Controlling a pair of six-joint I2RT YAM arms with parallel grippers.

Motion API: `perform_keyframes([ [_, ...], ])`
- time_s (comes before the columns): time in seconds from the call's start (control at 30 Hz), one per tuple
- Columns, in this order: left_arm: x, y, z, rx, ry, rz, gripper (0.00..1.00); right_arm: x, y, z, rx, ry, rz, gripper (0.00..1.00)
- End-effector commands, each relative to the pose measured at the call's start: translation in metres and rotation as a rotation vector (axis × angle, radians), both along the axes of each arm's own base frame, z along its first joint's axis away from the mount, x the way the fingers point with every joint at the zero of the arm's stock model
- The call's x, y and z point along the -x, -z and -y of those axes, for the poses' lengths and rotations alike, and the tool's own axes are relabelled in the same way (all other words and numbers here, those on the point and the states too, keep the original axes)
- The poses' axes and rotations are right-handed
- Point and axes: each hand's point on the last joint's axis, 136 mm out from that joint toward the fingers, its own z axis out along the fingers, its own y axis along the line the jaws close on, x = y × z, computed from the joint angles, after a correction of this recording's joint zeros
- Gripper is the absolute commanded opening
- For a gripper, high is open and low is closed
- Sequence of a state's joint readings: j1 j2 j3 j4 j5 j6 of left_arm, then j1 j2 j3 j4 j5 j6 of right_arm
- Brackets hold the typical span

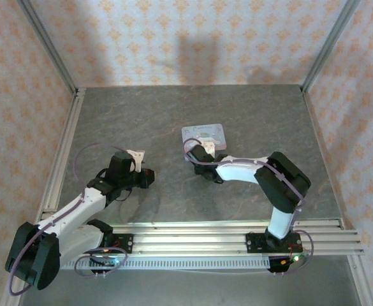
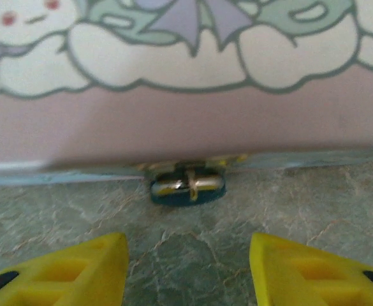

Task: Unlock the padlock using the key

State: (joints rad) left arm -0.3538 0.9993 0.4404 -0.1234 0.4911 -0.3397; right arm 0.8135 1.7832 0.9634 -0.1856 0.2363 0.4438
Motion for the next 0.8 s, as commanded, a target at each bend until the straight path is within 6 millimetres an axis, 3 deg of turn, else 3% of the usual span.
perform_keyframes([
  [0.0, -0.004, -0.014, 0.005, 0.015, 0.022, 0.051, 0.00, -0.022, -0.013, 0.001, -0.021, 0.081, 0.087, 0.53],
  [0.53, -0.004, -0.002, 0.005, -0.005, 0.033, 0.035, 0.00, -0.047, -0.008, -0.003, 0.003, 0.074, 0.103, 0.49],
  [0.6, -0.004, 0.001, 0.005, -0.011, 0.035, 0.030, 0.00, -0.050, -0.008, -0.004, 0.013, 0.071, 0.106, 0.45],
  [0.77, -0.003, 0.004, 0.004, -0.019, 0.037, 0.023, 0.00, -0.056, -0.007, -0.007, 0.024, 0.072, 0.106, 0.25],
])
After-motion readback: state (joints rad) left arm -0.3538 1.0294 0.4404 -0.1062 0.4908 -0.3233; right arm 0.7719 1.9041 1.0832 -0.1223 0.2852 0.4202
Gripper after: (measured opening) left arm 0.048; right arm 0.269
